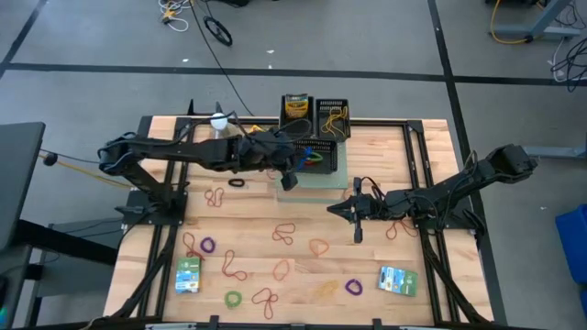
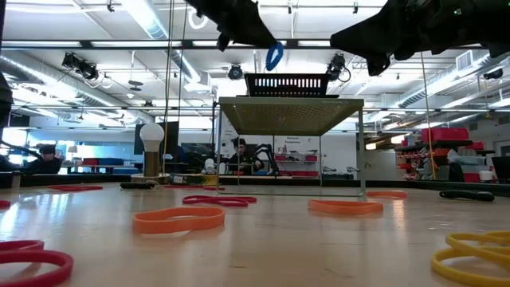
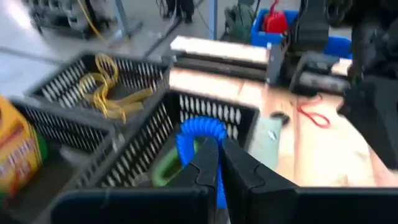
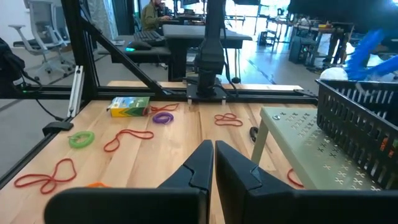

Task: Pick & Place Office Desk Supplies
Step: Put the blue spring keychain into the bottom black bin on the shelf, then put the orange rubber band into the top right black bin on the shelf

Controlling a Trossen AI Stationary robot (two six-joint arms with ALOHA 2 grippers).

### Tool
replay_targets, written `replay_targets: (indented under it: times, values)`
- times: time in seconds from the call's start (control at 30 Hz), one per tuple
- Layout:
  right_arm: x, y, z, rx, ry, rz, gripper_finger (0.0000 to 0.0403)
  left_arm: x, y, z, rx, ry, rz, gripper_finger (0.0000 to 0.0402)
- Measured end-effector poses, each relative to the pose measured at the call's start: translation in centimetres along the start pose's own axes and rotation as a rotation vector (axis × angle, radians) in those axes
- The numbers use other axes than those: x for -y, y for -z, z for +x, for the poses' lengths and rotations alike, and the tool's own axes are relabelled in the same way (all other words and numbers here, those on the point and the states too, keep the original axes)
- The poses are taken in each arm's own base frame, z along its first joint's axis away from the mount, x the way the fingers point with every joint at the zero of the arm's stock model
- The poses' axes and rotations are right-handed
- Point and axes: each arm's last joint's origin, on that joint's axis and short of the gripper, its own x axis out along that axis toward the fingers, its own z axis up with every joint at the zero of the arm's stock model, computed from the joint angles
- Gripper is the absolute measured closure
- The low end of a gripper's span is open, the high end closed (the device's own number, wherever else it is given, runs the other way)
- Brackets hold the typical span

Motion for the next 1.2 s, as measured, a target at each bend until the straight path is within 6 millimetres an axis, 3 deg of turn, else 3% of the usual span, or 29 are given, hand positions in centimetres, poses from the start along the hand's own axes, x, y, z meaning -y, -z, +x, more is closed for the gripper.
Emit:
replay_targets:
  times: [0.27, 0.53, 0.7, 0.9, 1.2]
  values:
    - [0.0, 0.0, 0.0, 0.000, 0.005, 0.000, 0.0376, -1.6, 1.4, 2.7, -0.062, -0.059, 0.066, 0.0383]
    - [0.0, -0.1, 0.0, 0.007, 0.005, 0.003, 0.0376, -1.6, 2.3, 3.7, -0.106, -0.037, 0.100, 0.0321]
    - [0.0, -0.1, 0.0, 0.007, 0.005, 0.003, 0.0376, -1.6, 1.9, 1.6, -0.144, -0.031, 0.105, 0.0291]
    - [0.1, -0.1, 0.0, 0.007, 0.010, 0.000, 0.0376, -0.4, 2.6, -1.3, -0.268, -0.050, 0.151, 0.0302]
    - [0.2, -0.1, 0.1, 0.008, 0.019, 0.005, 0.0375, 1.9, 7.9, -6.0, -0.032, 0.121, 0.093, 0.0369]
